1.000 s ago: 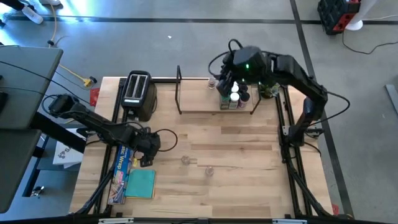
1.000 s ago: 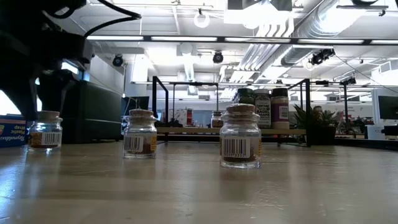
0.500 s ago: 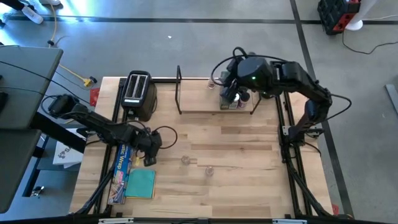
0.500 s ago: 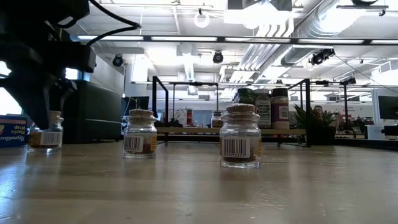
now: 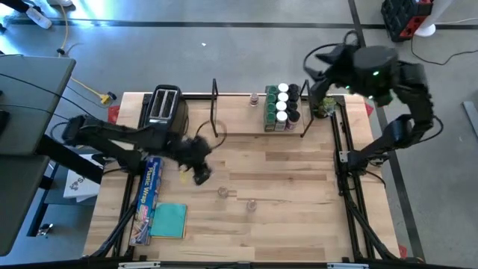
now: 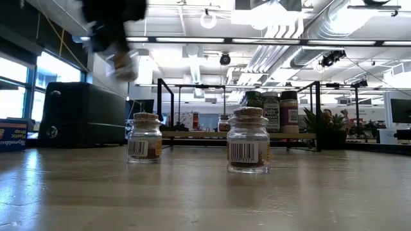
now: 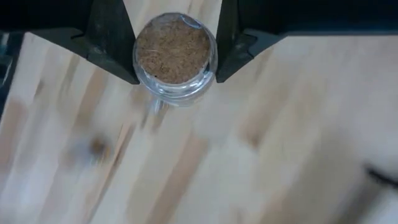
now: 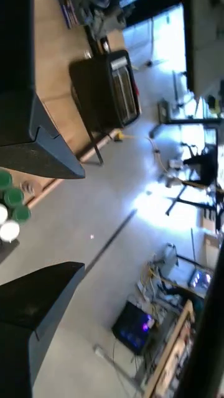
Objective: Shelf spices
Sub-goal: Put the left brown spice bottle on the shelf and align with the other brown spice bottle
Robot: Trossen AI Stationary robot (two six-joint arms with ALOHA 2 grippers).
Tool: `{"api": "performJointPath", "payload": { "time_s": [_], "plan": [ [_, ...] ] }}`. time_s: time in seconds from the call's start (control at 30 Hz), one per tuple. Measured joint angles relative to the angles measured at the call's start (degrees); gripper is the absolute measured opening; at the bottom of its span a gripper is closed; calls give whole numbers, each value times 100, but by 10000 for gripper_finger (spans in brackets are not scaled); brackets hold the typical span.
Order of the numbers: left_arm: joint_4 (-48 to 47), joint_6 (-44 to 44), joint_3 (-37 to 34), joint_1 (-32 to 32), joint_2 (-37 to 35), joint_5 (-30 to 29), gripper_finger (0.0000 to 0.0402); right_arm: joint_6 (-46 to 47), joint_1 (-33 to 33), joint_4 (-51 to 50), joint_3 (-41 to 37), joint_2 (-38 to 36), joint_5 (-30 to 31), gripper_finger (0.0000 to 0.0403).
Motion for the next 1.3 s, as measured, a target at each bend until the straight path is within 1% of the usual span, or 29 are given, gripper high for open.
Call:
{"api": "performJointPath", "payload": {
  "time_s": [0.17, 0.27, 0.4, 0.53, 0.7, 0.8, 0.97, 1.1, 1.17, 1.3],
  "plan": [
    [-275, 910, 1876, 749, 1125, -2, 168, -279, -420, -77, 0, -232, -13, 224],
    [-368, 1299, 2967, 1161, 1954, 28, 168, -551, -638, -305, 0, -262, -203, 224],
    [-442, 1483, 4344, 1628, 2934, 127, 168, -789, -888, -783, 0, -257, -658, 224],
    [-440, 1635, 5589, 2001, 3825, 98, 168, -984, -1050, -1208, 0, -249, -1136, 224],
    [-562, 1692, 6816, 2405, 4729, 23, 168, -910, -1120, -1580, -2, -289, -1210, 224],
    [-647, 1892, 7214, 2627, 5153, 104, 168, -748, -1118, -1582, -2, -347, -1206, 224],
    [-1030, 2350, 7329, 2848, 5603, 159, 168, -504, -1118, -1560, -2, -395, -1203, 224],
    [-1771, 2441, 7331, 2918, 5628, -1, 168, -231, -1118, -1562, -2, -445, -1173, 224],
    [-1738, 2658, 7328, 2896, 5649, -250, 168, -107, -1118, -1570, 0, -447, -1041, 224],
    [-1655, 2935, 7420, 2891, 5415, -245, 168, 29, -1118, -1555, 0, -441, -806, 224]
  ]
}}
